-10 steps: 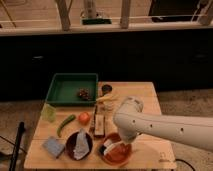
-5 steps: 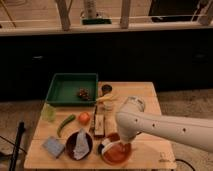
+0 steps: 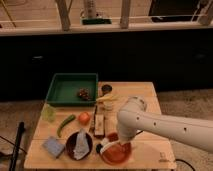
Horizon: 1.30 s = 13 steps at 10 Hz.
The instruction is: Place brush in red bowl
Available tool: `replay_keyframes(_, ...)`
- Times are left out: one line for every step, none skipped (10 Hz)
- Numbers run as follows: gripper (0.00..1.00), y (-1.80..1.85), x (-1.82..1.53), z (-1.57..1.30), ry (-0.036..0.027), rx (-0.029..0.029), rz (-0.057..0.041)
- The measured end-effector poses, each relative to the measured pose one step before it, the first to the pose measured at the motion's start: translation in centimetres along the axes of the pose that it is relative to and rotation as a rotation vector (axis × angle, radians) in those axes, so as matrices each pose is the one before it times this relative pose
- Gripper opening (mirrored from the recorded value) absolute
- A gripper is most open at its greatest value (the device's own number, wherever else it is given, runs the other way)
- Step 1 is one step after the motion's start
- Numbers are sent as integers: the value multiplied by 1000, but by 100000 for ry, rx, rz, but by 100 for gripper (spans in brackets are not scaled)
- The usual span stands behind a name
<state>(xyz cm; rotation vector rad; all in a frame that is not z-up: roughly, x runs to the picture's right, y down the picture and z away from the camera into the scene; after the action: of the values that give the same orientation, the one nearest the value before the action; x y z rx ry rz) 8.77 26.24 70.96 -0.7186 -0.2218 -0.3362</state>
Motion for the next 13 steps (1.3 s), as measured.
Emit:
replay_keyframes(4,15,-44,32,-548,2,-119)
replay_keyframes(4,14,-38,8,-418,27,-109)
replay_keyframes(4,4,-18,10,-160,-46,-133)
replay_keyframes(4,14,12,14,-322,17,15)
replay_keyframes(4,-34,11,1,-454,2,178)
replay_keyframes(8,-58,29,26,-266,-56,344)
replay_keyframes(17,-10,88,26,-432,-107,706)
replay_keyframes(27,43,122,-5,-263,-106,634)
replay_keyframes(39,16,97,25,-387,-29,633)
replay_keyframes(49,25,59,26,-227,-72,336)
replay_keyframes(60,14,22,32,-360,4,109)
replay_keyframes(70,34,42,35,-225,-47,87)
replay_keyframes(76,17,-1,45,-228,-17,33)
